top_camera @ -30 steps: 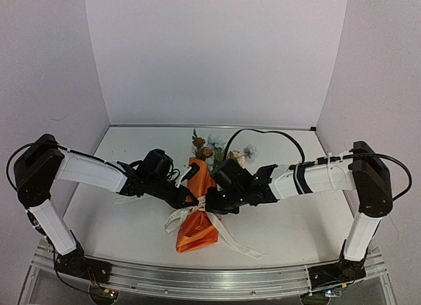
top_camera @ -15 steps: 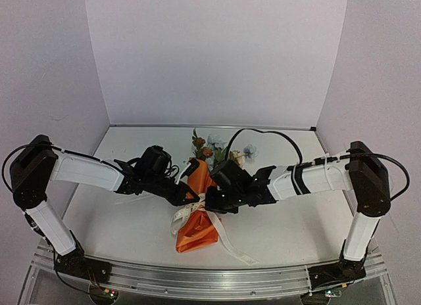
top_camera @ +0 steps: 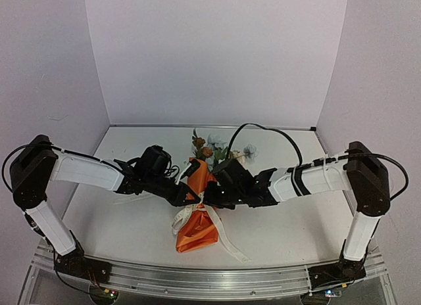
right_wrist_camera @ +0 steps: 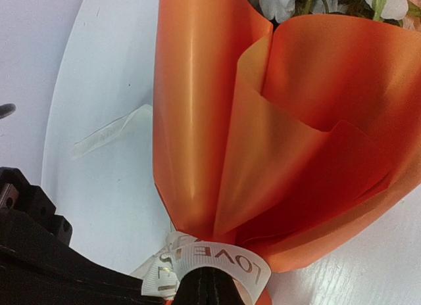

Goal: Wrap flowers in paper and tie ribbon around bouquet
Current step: Cross the half-tied ribbon over the folded bouquet.

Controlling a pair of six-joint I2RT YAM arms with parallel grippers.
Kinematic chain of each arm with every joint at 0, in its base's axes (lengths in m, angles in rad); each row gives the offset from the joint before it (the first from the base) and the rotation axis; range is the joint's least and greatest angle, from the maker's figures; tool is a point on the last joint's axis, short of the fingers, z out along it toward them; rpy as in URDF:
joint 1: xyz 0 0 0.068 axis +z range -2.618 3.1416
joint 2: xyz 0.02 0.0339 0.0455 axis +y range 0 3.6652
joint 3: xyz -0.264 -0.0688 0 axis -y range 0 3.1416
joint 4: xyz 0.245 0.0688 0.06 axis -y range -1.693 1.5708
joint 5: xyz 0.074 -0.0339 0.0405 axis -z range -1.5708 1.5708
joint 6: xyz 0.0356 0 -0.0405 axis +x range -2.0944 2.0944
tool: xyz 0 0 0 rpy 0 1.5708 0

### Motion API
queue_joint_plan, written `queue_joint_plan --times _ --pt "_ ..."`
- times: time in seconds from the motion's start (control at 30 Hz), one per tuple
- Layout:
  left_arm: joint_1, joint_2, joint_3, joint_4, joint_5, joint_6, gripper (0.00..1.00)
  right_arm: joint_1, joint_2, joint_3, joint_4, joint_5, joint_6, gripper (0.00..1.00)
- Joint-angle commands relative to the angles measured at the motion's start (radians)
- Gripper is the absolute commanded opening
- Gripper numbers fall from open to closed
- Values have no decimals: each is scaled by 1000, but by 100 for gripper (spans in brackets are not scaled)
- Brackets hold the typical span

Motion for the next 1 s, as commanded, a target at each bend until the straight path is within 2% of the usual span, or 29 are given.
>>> queue_joint_plan --times 0.0,0.17,0.33,0.63,0.97 --pt "9 -1 49 12 19 2 3 -4 34 -10 107 2 -21 0" --pt "17 -9 42 16 -9 -9 19 -4 36 -38 136 2 -25 0" --pt "23 -26 33 32 -11 -26 27 -3 36 -53 158 9 -29 0" --pt "56 -64 -10 82 -10 -72 36 -3 41 -69 209 8 -44 0" --pt "114 -92 -50 124 -21 -128 37 -1 57 -71 274 -3 -75 0"
